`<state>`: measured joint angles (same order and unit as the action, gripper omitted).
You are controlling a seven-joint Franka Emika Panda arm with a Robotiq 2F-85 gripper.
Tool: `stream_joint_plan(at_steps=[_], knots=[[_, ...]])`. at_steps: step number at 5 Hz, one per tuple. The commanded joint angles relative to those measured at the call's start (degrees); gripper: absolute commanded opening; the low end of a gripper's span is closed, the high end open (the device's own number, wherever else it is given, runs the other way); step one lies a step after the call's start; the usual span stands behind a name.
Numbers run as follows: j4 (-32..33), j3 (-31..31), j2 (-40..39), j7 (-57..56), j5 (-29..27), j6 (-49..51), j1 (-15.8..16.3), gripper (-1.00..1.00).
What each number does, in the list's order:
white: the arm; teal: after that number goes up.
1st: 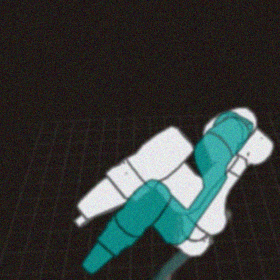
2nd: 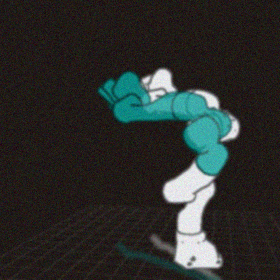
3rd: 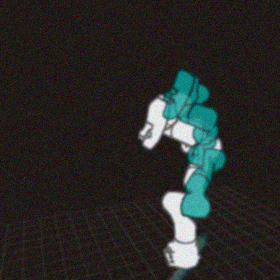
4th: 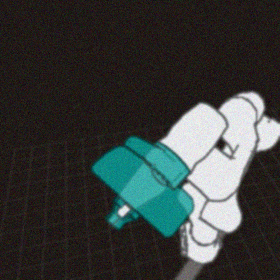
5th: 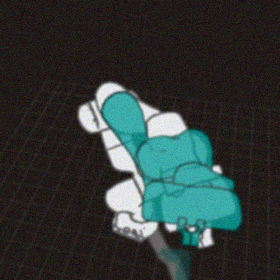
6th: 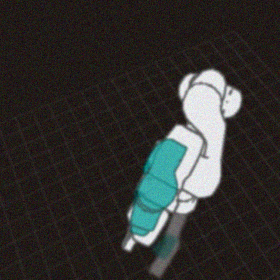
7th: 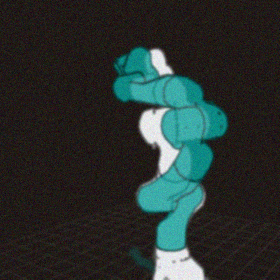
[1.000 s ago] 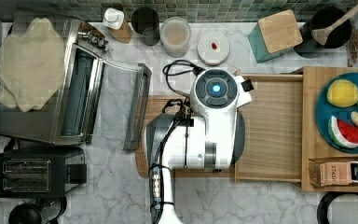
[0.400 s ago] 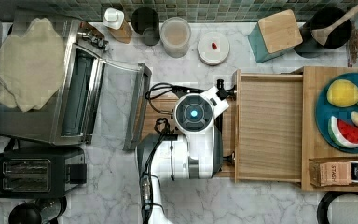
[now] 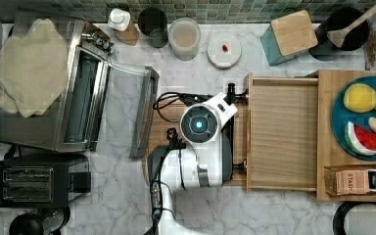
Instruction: Close the drawer.
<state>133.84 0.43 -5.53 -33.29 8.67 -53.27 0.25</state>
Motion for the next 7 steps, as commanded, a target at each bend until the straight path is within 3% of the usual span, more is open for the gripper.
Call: stream_joint_plan(at_steps=[1, 3, 6, 7], knots=[[0.7, -2.4, -2.6, -2.8, 1.9, 0.1, -2.0, -1.00], [1.5, -4.3, -0.7, -2.0, 6.5, 0.3, -2.8, -1.00], [-1.3, -10.1, -1.3, -12.7, 6.7, 2.2, -7.3, -1.00], [0.5, -12.7, 0.8, -16.5, 7.9, -1.1, -10.0, -1.00]])
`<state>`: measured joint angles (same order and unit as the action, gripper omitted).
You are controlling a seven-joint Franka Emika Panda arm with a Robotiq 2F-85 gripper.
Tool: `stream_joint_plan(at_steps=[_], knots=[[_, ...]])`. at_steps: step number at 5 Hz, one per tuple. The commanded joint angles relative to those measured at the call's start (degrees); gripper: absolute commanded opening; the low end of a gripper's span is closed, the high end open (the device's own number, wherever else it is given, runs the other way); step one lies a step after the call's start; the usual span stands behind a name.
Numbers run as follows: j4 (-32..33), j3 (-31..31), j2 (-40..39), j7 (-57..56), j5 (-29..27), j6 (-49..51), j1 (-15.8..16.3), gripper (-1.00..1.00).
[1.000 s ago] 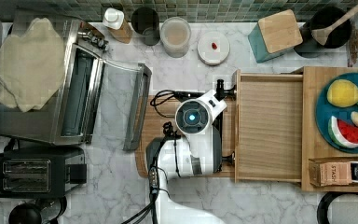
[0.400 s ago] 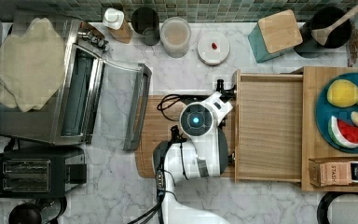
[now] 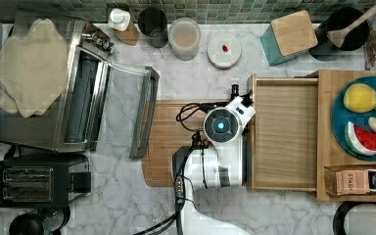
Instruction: Close the drawer.
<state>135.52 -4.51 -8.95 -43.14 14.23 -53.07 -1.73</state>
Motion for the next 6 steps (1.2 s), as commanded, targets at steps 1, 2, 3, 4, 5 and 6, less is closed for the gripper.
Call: stream_joint_plan(at_steps=[1, 2, 3, 4, 5, 6], knots=[[-3.3, -9.9, 2.8, -14.9, -1.5, -3.0, -12.2, -1.00], [-7.6, -11.7, 0.4, -22.8, -3.7, -1.4, -15.1, -1.00], [-10.0, -13.9, -0.3, -25.6, -2.7, -2.5, -16.9, -1.00], [-13.2, -16.1, -2.7, -26.3, -1.6, -4.0, -17.9, -1.00], [-13.3, -18.1, -5.6, -26.2, -3.0, -11.6, -18.0, -1.00], [-12.7, -23.9, -5.1, -11.1, 8.9, -13.0, -12.5, -1.00]])
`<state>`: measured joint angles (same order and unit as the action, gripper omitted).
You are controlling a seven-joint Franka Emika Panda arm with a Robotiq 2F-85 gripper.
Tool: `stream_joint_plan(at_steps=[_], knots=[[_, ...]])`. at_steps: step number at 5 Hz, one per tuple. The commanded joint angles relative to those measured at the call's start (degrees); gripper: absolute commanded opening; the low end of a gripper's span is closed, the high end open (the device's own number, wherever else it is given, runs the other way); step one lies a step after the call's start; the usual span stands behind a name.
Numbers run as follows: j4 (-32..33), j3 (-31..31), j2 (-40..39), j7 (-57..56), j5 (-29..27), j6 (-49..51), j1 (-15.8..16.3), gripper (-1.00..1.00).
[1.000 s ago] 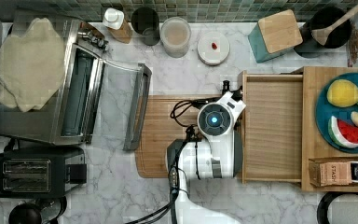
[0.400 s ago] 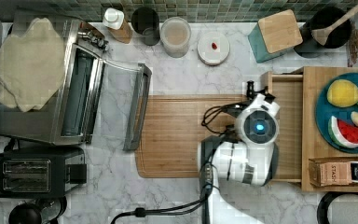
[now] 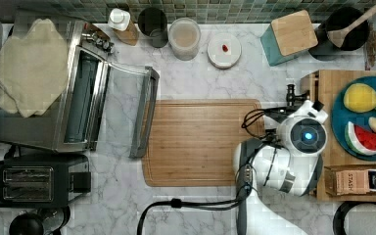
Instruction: Close the drawer.
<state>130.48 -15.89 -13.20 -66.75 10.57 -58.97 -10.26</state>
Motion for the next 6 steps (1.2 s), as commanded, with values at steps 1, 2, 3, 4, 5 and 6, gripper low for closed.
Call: stream_joint_plan(at_steps=[1, 2, 3, 4, 5, 6], knots=[[-4.4, -15.4, 3.1, 21.4, 19.4, -4.8, 1.1, -1.00], [-4.4, -15.4, 3.1, 21.4, 19.4, -4.8, 1.0, -1.00], [-4.4, -16.2, 3.0, 21.2, 19.1, -4.9, 1.8, -1.00], [-4.4, -16.5, 3.0, 21.2, 19.0, -4.9, 2.1, -1.00], [-4.4, -16.5, 3.0, 21.2, 19.0, -4.9, 2.1, -1.00], [-4.4, -16.5, 3.0, 21.2, 19.0, -4.9, 2.1, -1.00]])
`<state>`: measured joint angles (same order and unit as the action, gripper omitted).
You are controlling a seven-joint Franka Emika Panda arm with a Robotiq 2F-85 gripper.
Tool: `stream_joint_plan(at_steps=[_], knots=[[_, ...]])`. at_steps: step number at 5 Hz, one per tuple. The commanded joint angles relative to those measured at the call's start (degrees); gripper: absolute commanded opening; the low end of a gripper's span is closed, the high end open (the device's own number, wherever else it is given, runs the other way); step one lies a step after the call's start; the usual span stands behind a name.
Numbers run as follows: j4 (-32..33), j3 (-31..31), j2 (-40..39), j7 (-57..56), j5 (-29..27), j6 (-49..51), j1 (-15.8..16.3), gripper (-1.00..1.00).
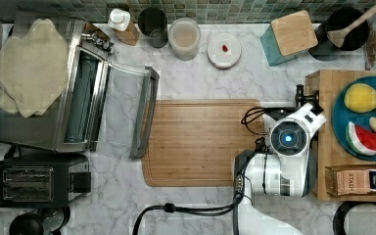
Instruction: Close the drawer.
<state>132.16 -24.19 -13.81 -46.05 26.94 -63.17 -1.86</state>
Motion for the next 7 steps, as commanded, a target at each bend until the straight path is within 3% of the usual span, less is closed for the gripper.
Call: stream_joint_plan(at_steps=[1, 7], knots=[[-6.1, -8.3, 3.6, 0.5, 2.6, -0.7, -6.3, -1.00], [-6.0, -10.1, 3.4, 0.0, 1.9, -0.9, -4.4, -1.00]])
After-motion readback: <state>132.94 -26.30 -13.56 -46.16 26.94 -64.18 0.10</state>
